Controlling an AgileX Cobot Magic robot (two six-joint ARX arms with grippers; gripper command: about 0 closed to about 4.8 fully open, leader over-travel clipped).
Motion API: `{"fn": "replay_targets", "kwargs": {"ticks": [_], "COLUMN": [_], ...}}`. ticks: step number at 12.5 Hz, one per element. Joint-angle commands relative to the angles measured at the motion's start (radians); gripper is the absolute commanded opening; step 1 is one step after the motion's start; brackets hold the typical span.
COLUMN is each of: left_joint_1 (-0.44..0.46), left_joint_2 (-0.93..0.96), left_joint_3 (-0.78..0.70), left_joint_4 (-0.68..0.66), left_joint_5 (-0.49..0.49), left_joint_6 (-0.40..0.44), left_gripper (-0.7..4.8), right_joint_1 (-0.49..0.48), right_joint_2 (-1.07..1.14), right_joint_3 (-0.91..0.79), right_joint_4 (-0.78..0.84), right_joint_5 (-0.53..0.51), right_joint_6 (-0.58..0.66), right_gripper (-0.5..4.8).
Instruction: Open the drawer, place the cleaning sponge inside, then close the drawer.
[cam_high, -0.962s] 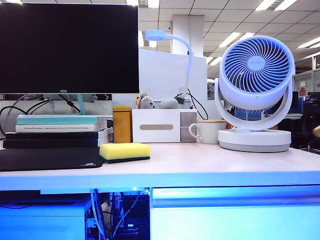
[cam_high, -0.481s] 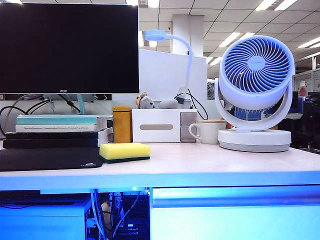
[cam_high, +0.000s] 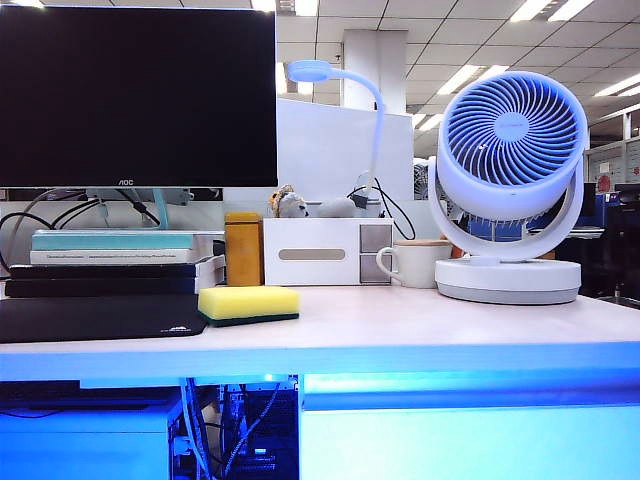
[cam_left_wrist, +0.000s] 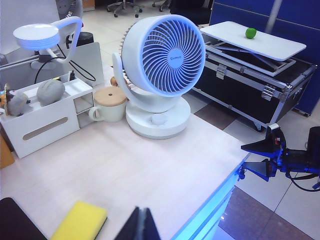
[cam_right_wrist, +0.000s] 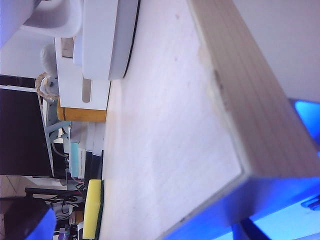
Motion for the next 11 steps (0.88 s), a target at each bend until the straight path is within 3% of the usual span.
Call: {"fn": "replay_targets", "kwargs": {"ticks": [1, 8, 11], "left_joint_1": [0.000, 0.000, 0.000], "left_joint_2": [-0.001, -0.001, -0.001], "left_joint_3": [0.004, 0.004, 0.004], "left_joint_4": [0.006, 0.006, 0.006], "left_joint_5": [0.005, 0.005, 0.004], "left_joint_6": [0.000, 0.000, 0.000], "left_gripper": [-0.06, -0.06, -0.06], "right_joint_1": [0.005, 0.004, 0.005], "right_joint_2": [-0.005, -0.005, -0.005], "right_joint_3": [0.019, 0.033, 0.060], "right_joint_4": [0.038, -0.017, 0.008], "right_joint_5": [0.060, 0.077, 0.024], "right_joint_6": [-0.018, -0.076, -0.093], "right_gripper": [4.79, 4.79, 4.79]}}
